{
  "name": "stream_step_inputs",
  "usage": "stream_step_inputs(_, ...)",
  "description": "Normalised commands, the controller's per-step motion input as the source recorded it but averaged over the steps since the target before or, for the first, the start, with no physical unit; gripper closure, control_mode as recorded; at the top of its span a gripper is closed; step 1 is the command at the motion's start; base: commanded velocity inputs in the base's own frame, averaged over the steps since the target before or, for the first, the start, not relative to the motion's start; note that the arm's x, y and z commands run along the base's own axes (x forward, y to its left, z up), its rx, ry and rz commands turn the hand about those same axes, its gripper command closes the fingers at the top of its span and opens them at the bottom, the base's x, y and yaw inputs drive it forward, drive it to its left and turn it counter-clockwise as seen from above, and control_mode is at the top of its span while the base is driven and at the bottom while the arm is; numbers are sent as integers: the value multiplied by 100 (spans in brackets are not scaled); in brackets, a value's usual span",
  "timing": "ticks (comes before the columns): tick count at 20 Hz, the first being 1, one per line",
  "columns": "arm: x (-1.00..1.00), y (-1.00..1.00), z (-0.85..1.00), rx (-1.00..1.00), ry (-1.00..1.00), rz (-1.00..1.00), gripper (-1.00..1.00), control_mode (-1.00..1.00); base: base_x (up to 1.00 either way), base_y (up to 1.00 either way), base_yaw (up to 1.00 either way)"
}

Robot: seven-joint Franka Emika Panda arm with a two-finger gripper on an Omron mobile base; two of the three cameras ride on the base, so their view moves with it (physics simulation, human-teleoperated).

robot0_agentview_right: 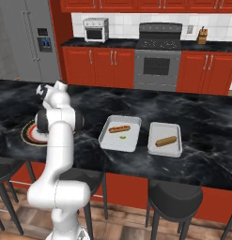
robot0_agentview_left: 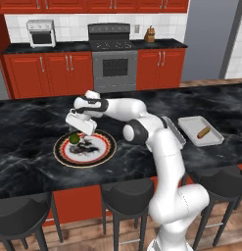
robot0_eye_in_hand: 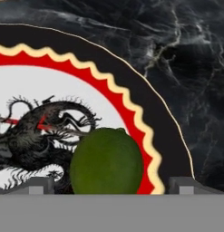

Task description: Place one cooked food and one vegetable from the large plate to each tupperware container.

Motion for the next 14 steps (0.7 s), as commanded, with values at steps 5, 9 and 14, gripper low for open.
stream_step_inputs(5, 0, 0, -9, 0, 0, 0, -100, -100, 0, 0, 0)
stream_step_inputs(9, -10, 9, -19, 0, 0, 0, -100, -100, 0, 0, 0)
stream_step_inputs(14, -26, 9, -22, 0, 0, 0, -100, -100, 0, 0, 0)
